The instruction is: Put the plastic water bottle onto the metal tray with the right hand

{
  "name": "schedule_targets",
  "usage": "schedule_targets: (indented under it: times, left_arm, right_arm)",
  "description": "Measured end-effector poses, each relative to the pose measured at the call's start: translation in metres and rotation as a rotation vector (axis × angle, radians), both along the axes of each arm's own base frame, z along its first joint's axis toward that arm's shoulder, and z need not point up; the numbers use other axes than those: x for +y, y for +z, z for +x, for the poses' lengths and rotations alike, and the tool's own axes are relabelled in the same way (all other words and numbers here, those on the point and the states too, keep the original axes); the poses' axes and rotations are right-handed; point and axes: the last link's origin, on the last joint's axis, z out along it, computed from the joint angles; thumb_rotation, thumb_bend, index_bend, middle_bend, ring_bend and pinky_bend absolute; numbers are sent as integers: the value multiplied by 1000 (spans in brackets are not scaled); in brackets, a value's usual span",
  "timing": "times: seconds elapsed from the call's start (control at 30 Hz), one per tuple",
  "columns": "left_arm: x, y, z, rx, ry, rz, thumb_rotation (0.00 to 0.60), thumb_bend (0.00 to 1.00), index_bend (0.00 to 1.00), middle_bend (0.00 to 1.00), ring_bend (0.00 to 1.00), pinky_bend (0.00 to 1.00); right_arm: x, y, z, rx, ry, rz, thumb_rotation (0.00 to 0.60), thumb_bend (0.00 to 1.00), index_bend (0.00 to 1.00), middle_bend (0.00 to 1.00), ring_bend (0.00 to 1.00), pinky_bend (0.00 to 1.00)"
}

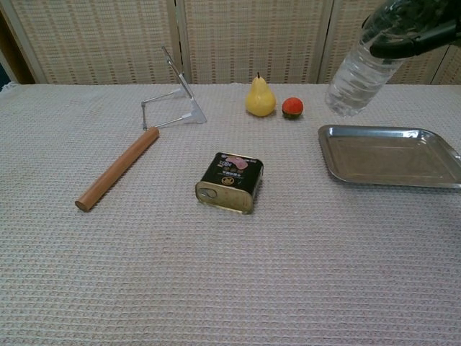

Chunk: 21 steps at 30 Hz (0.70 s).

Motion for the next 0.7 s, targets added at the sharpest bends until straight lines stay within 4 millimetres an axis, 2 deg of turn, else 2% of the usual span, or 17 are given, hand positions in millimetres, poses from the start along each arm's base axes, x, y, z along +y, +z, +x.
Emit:
schedule_targets:
  times: [0.1, 0.23, 0.43, 0.7]
  left_arm:
    - [0, 0, 0, 1, 2, -2, 600, 520, 260, 261, 182, 234]
    - [0, 0, 0, 4, 4, -2, 600, 520, 260, 261, 182, 234]
    - [0, -2, -1, 11, 7, -9, 600, 521, 260, 261, 183, 235]
    - [0, -6, 0, 23, 7, -24, 600, 521, 260, 261, 183, 235]
  right_arm:
    - [6, 10, 7, 31, 23, -54, 600, 105, 751, 442, 241, 350]
    - [4, 11, -5, 53, 2, -78, 600, 105, 751, 442, 241, 350]
    - [-11, 3, -45, 74, -81, -74, 600, 104, 751, 442, 241, 350]
    - [-39, -11, -112, 8, -227, -33, 600, 105, 751, 442, 241, 350]
